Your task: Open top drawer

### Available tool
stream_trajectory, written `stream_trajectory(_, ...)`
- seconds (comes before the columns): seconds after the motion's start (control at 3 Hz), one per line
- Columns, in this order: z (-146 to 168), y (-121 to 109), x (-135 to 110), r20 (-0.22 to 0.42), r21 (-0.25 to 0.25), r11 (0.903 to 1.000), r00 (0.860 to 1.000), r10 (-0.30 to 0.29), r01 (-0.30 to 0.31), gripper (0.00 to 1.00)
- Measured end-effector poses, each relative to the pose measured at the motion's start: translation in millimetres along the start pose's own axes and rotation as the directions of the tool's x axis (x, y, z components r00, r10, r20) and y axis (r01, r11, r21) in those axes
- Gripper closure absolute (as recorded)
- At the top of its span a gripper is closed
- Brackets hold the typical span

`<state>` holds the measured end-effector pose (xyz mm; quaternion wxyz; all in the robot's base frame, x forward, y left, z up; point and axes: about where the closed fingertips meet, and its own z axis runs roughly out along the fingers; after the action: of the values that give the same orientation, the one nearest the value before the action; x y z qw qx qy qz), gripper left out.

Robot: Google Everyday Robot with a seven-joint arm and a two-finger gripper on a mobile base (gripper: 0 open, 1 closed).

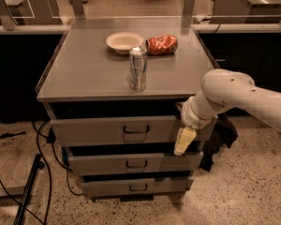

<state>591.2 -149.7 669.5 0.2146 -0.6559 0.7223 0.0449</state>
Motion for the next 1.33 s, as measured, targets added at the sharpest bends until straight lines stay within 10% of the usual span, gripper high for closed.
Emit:
stream_trajectory(0.67, 3.0, 0.0, -1.5, -0.009, -0.016, 0.9999, 1.0, 0.0, 0.0, 0.0)
stream_trajectory(1.33, 19.5, 1.3, 6.0, -0.053, -0.139, 0.9896, 0.998, 0.029, -0.036, 0.0)
